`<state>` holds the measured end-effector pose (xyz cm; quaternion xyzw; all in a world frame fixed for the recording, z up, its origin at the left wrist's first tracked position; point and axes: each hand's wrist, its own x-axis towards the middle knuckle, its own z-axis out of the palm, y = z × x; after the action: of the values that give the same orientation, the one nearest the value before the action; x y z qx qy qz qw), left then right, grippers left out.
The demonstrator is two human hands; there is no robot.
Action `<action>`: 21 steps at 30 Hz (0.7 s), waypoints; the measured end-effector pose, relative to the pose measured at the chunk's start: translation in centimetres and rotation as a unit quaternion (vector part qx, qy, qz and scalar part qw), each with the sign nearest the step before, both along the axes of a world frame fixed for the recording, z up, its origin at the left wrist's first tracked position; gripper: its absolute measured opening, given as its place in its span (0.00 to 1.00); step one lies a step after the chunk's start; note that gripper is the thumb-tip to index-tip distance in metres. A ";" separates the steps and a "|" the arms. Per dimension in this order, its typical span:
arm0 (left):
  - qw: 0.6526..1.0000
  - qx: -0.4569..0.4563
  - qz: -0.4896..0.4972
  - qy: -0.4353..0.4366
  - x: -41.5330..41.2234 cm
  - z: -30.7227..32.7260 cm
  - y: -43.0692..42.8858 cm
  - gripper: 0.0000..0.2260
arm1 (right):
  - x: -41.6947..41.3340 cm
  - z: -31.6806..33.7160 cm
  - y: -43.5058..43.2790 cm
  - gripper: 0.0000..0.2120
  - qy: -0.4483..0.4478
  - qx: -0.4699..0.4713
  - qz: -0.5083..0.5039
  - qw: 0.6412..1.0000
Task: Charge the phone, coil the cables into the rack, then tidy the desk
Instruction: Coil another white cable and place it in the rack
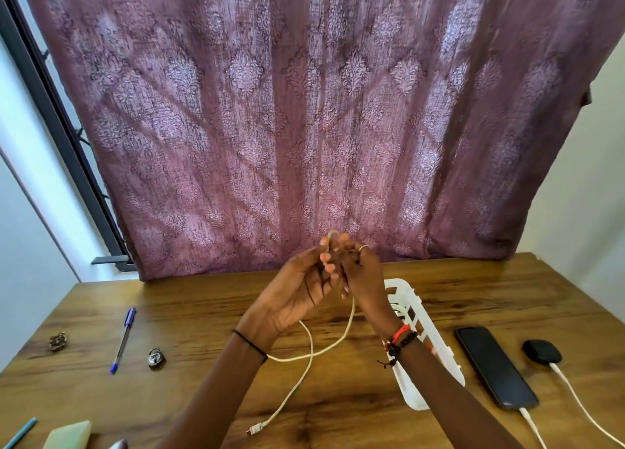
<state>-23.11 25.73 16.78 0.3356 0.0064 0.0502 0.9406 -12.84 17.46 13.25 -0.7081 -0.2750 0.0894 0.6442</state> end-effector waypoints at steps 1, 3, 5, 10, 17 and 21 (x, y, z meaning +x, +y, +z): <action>1.000 0.003 0.017 -0.004 0.0 0.3 0.3 0.13 | 0.0 0.0 -0.2 0.08 -0.002 0.007 -0.007 1.000; 0.999 0.003 0.046 -0.020 0.1 0.8 1.1 0.15 | -0.1 -0.3 -0.6 0.08 -0.015 0.013 -0.014 1.000; 0.997 -0.002 0.071 -0.032 0.2 1.0 1.8 0.15 | -0.1 -0.8 -0.9 0.07 -0.034 0.005 -0.026 0.999; 0.985 -0.054 0.152 -0.056 0.9 1.4 4.0 0.12 | 0.1 -2.2 -1.2 0.10 -0.045 0.004 -0.015 0.999; 0.969 -0.037 0.234 -0.078 1.9 1.1 4.8 0.11 | -0.2 -2.9 -1.7 0.09 -0.097 -0.039 -0.006 0.995; 0.938 0.163 0.301 -0.053 2.7 0.3 4.7 0.11 | -0.1 -1.7 -1.8 0.06 -0.236 -0.041 -0.025 0.970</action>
<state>-20.36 30.44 17.08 0.4638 0.0486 0.3492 0.8128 -12.91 15.69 11.51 -0.7416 -0.3976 -0.0857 0.5335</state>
